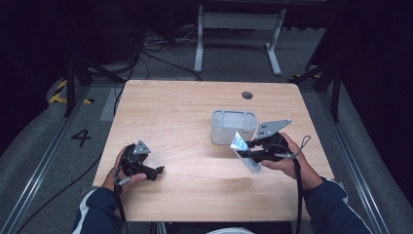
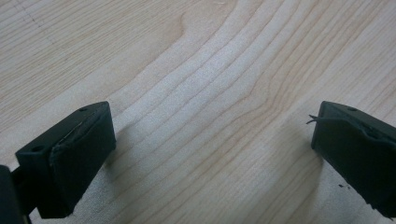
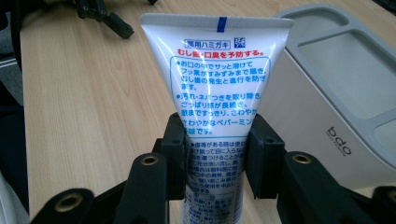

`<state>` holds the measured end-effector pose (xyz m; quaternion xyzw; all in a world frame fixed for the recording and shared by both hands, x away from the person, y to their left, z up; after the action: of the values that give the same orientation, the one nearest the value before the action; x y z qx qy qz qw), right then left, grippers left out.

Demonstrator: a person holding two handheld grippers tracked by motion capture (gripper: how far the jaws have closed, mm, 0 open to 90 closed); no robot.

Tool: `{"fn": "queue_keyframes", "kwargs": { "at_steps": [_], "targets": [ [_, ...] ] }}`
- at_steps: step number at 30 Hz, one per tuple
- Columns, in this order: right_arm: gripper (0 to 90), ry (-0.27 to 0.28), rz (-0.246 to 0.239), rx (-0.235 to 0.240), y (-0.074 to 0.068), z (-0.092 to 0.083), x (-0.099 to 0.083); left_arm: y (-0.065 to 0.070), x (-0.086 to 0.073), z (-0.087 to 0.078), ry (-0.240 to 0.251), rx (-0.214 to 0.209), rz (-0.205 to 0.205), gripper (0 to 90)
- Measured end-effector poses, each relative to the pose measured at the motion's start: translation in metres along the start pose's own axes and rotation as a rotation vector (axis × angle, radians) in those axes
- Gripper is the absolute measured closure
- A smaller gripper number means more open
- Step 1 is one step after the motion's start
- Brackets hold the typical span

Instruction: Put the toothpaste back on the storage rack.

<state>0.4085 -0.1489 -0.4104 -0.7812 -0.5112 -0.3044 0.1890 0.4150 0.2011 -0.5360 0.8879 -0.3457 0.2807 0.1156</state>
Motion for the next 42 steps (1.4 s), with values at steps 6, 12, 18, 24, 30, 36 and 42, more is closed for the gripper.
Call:
{"fn": "queue_keyframes", "kwargs": {
  "at_steps": [6,12,18,24,30,36,42],
  "targets": [
    [65.5,0.064,-0.017,-0.034,0.0,-0.01,0.007,0.0,0.0,0.0,0.001,0.003,0.003,0.1],
    [65.5,0.113,-0.023,-0.047,0.001,-0.02,0.014,0.0,0.0,0.0,-0.001,0.0,0.0,0.1],
    [65.5,0.159,-0.029,-0.068,0.003,-0.031,0.024,0.0,0.0,0.0,-0.001,0.0,0.0,0.1],
    [65.5,0.203,-0.028,-0.094,0.007,-0.039,0.033,0.0,0.0,0.0,0.0,0.003,0.004,0.1],
    [65.5,0.222,-0.025,-0.103,0.01,-0.044,0.039,-0.001,0.0,0.0,-0.002,0.001,0.007,0.0],
    [65.5,0.233,-0.028,-0.122,0.014,-0.051,0.048,-0.001,0.0,0.0,-0.001,0.0,0.007,0.0],
    [65.4,0.242,-0.019,-0.143,0.025,-0.052,0.056,-0.001,0.0,0.0,-0.001,0.0,0.007,0.0]
  ]
}}
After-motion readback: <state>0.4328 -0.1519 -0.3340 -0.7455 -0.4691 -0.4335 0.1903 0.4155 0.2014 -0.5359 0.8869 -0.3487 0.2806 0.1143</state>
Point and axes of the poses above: each handheld gripper's, and its own axes: z roughly forward along the jaws, x roughly out of its top, y roughly to its right, the point moved 7 cm from there along z, roughly forward along the jaws, and after that the axes turned 6 degrees about -y, right-handed, at the moved point
